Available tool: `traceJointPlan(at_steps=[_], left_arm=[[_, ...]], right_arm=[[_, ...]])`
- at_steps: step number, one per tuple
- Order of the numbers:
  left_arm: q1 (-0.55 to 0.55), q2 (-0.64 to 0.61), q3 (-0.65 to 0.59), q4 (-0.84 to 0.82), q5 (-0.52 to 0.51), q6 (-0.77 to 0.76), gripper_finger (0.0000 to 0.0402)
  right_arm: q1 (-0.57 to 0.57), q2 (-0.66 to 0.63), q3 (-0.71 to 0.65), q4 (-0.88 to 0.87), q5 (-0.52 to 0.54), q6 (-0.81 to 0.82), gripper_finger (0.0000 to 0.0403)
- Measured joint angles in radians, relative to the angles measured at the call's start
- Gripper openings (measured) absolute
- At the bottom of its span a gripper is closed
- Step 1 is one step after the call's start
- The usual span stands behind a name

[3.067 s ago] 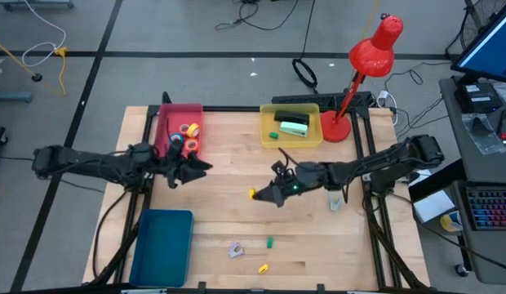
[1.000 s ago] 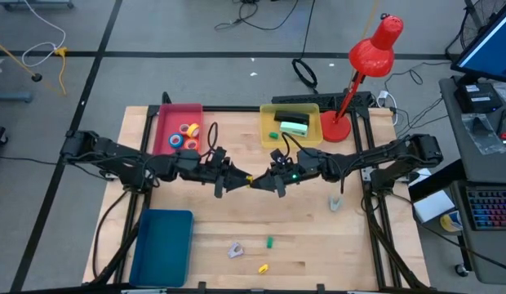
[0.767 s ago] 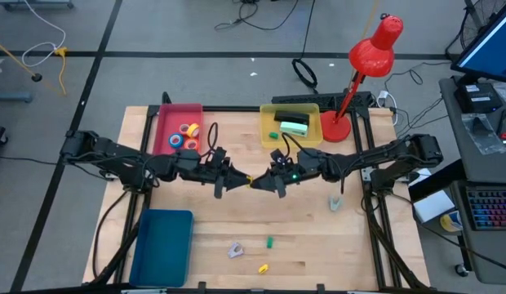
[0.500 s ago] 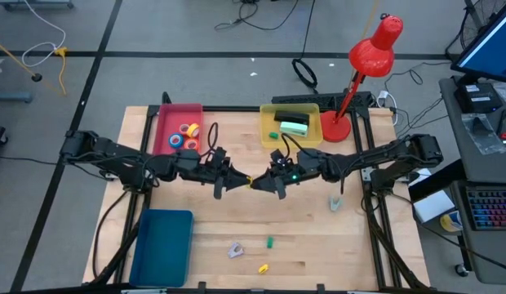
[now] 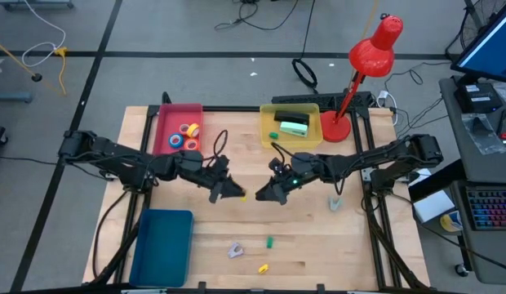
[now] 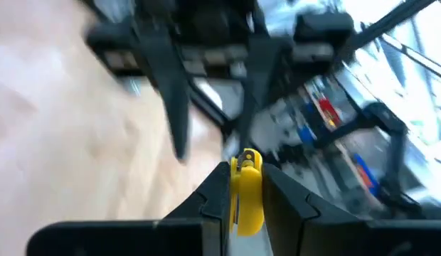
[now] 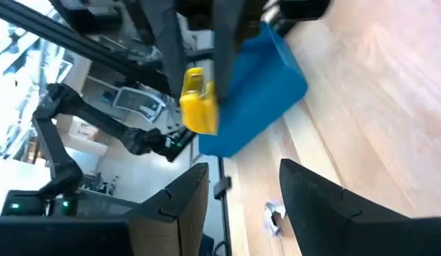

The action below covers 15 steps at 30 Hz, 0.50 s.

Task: Pick and place Stapler, Stapler remover, tape
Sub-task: Put the small yellow stapler into the yellow bin

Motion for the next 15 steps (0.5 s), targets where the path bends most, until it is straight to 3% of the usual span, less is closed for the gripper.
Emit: traceJointPlan(at_steps=[5,8,12,15], left_arm=[[-0.019,-0.065,0.000,-0.279,0.208,-0.136,0.0060],[-0.066,-0.140,-0.002,-0.583,0.290,-0.214,0.0061],[-0.161,-0.247,0.000,-0.992,0.280,-0.312,0.0061],[-0.248,-0.315,-0.001,-1.239,0.195,-0.419,0.0062]], right_arm=[[0.009,0.000,0.000,-0.048,-0.052,0.000,0.0165],[0.011,0.000,0.000,-0.074,-0.055,0.000,0.0162],[0.012,0.000,0.000,-0.082,-0.053,-0.005,0.0164],[0.012,0.000,0.000,-0.089,-0.052,-0.007,0.0166]])
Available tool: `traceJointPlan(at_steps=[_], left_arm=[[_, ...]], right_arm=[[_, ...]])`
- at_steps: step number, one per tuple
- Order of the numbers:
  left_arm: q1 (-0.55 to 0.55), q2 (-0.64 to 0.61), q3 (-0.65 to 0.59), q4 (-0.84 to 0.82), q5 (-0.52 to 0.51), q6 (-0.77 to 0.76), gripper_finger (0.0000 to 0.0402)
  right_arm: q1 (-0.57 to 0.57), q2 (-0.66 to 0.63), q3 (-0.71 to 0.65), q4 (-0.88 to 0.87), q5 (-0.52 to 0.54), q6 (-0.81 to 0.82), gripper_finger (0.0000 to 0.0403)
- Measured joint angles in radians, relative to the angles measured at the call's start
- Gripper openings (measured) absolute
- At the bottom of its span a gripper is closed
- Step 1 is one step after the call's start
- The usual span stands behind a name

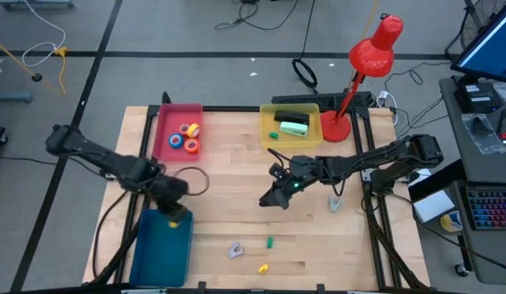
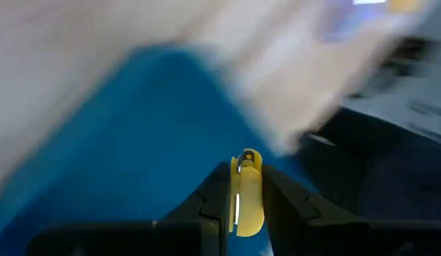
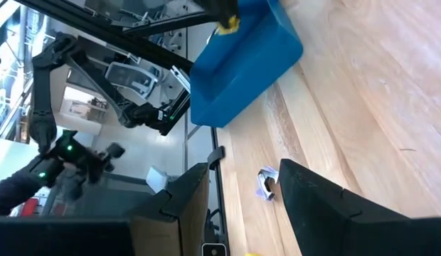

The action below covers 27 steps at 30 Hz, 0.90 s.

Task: Pick and place Stapler, Stapler remover, tape
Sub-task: Put the small yellow stapler into the yellow bin

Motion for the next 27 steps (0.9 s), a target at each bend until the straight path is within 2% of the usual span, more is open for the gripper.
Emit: traceJointPlan(at_steps=[3,6,9,12,19,23,27], left_arm=[[-0.089,-0.040,0.000,-0.185,-0.129,-0.097,0.0062],[-0.156,-0.036,0.000,-0.241,-0.272,-0.145,0.0062],[-0.193,-0.007,0.000,-0.236,-0.361,-0.160,0.0062],[-0.218,0.045,0.000,-0.235,-0.374,-0.163,0.0062],[-0.277,0.172,-0.001,-0.148,-0.303,-0.156,0.0062],[-0.294,0.175,0.003,-0.092,-0.284,-0.175,0.0062],[-0.294,0.134,0.091,-0.114,-0.286,-0.181,0.0049]], right_arm=[[-0.002,0.000,0.000,-0.002,0.002,-0.001,0.0166],[-0.007,0.000,0.000,0.000,0.002,-0.001,0.0166],[-0.015,0.000,0.000,0.000,0.004,-0.001,0.0166],[-0.024,0.000,0.000,0.001,0.004,0.004,0.0165],[-0.039,0.000,0.000,0.004,0.007,0.006,0.0166],[-0.042,0.000,0.000,0.004,0.007,0.010,0.0166],[-0.049,0.000,0.000,0.005,0.007,0.023,0.0166]])
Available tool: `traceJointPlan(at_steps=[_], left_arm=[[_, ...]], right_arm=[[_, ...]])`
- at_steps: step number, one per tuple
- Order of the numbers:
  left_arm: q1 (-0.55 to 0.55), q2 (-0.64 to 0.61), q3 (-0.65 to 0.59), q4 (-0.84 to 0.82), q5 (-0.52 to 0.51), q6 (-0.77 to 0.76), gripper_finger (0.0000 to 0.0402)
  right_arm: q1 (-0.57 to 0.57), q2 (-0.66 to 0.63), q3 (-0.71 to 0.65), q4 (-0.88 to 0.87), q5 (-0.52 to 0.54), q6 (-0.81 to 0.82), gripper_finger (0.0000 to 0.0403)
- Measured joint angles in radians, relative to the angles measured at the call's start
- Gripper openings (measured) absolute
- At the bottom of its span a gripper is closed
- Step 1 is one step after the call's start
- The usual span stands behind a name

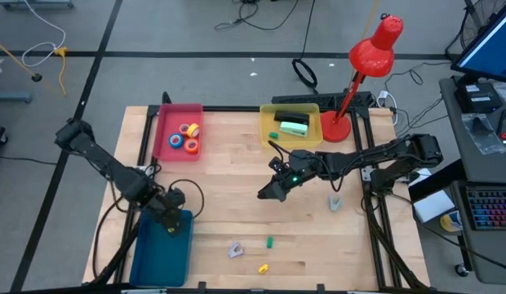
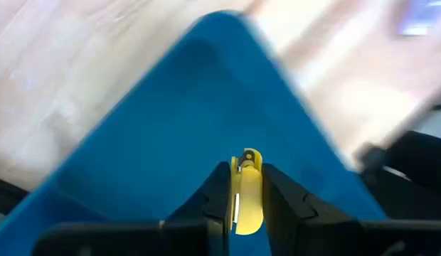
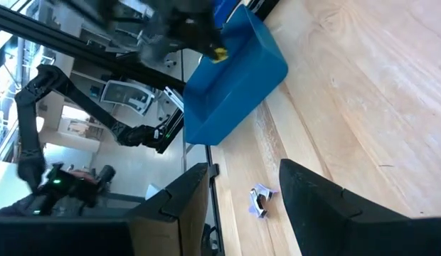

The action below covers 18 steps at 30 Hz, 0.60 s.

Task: Pick and place Stapler, Stapler remover, tape
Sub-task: Put the small yellow stapler into the yellow bin

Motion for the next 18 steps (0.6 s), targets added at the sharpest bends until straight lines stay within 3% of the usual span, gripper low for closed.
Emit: traceJointPlan(at_steps=[5,10,15,18], left_arm=[[0.028,-0.036,0.154,-0.153,-0.106,0.060,0.0049],[0.140,-0.036,0.253,-0.208,-0.247,0.221,0.0057],[0.321,-0.035,0.290,-0.185,-0.325,0.476,0.0054],[0.451,-0.034,0.291,-0.068,-0.331,0.661,0.0050]], right_arm=[[-0.007,0.000,0.000,0.000,-0.003,0.003,0.0166],[-0.007,0.000,0.000,0.000,-0.016,0.008,0.0164],[-0.009,0.000,0.000,-0.041,-0.162,0.065,0.0157],[0.004,0.000,0.000,-0.146,-0.234,0.116,0.0152]])
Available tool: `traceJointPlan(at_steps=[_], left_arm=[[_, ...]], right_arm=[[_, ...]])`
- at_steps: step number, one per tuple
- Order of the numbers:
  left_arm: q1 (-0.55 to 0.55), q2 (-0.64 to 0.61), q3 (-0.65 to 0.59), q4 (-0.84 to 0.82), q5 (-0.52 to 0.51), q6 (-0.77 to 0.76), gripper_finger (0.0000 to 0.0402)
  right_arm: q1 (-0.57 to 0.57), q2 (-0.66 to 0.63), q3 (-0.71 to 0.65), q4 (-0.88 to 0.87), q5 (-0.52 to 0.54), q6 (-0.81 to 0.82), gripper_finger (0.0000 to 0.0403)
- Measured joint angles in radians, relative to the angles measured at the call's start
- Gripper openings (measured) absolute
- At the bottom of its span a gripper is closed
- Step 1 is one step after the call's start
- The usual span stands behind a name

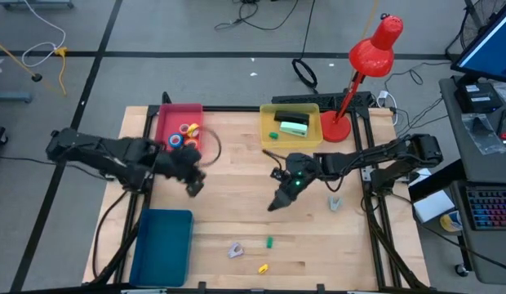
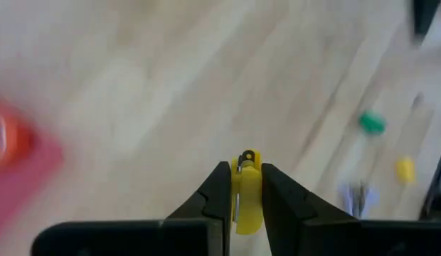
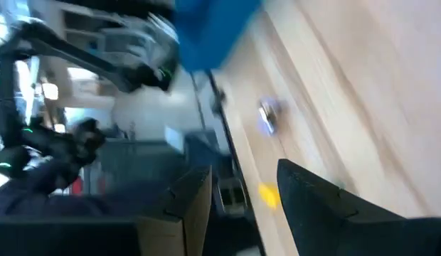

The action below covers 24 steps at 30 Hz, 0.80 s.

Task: Pick and place Stapler, Stapler remover, tape
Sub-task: Put the small yellow stapler into the yellow bin

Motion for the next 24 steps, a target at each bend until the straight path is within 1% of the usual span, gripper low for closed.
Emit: traceJointPlan(at_steps=[2,5,8,12,14,16,18,20,24], left_arm=[[0.083,0.002,0.000,0.090,0.014,0.127,0.0050],[0.196,0.033,0.002,0.250,0.066,0.303,0.0050],[0.293,0.090,0.001,0.391,0.135,0.436,0.0050],[0.392,0.207,0.004,0.538,0.262,0.521,0.0050],[0.427,0.280,0.037,0.551,0.294,0.548,0.0050],[0.455,0.354,0.090,0.536,0.299,0.592,0.0050],[0.478,0.434,0.155,0.537,0.298,0.638,0.0050],[0.500,0.511,0.225,0.534,0.298,0.673,0.0050],[0.542,0.652,0.378,0.538,0.295,0.703,0.0050]], right_arm=[[0.016,0.000,0.000,-0.076,-0.005,0.011,0.0148],[0.040,0.000,0.000,-0.172,0.013,0.000,0.0143],[0.059,-0.005,0.000,-0.202,0.081,-0.045,0.0140],[0.077,-0.046,0.000,-0.242,0.214,-0.127,0.0135],[0.081,-0.081,0.000,-0.284,0.272,-0.168,0.0132],[0.083,-0.120,0.000,-0.311,0.318,-0.213,0.0129],[0.082,-0.168,0.000,-0.363,0.356,-0.261,0.0126],[0.077,-0.210,0.000,-0.379,0.388,-0.302,0.0124],[0.071,-0.290,0.000,-0.440,0.436,-0.392,0.0120]])
